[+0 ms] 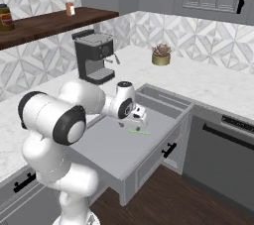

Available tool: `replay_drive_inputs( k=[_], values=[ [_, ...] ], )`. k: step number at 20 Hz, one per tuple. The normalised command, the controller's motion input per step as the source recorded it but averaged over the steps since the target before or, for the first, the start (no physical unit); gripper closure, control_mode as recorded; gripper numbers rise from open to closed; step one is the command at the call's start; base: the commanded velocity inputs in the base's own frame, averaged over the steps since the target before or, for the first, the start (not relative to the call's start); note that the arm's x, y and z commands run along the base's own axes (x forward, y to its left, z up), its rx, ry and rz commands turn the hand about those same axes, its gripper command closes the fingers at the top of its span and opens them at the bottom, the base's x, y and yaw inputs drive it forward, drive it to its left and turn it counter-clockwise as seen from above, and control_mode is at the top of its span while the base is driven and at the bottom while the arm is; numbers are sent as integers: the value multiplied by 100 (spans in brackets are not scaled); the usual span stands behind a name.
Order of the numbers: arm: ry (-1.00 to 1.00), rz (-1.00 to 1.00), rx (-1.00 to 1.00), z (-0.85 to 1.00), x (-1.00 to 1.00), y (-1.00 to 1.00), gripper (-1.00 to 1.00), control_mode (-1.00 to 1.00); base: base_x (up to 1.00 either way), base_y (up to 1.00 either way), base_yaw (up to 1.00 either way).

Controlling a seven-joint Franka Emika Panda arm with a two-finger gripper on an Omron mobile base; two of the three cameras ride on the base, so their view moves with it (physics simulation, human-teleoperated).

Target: Take a straw from the drawer in front and place it inside the glass cup on the dining counter.

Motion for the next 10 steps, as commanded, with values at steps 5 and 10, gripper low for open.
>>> replay_drive_inputs(
  k=[5,10],
  values=[
    [8,-14,0,-48,0,-29,-100,-100,0,0,0],
    [4,-14,0,-47,0,-35,-100,-100,0,0,0]
  ],
)
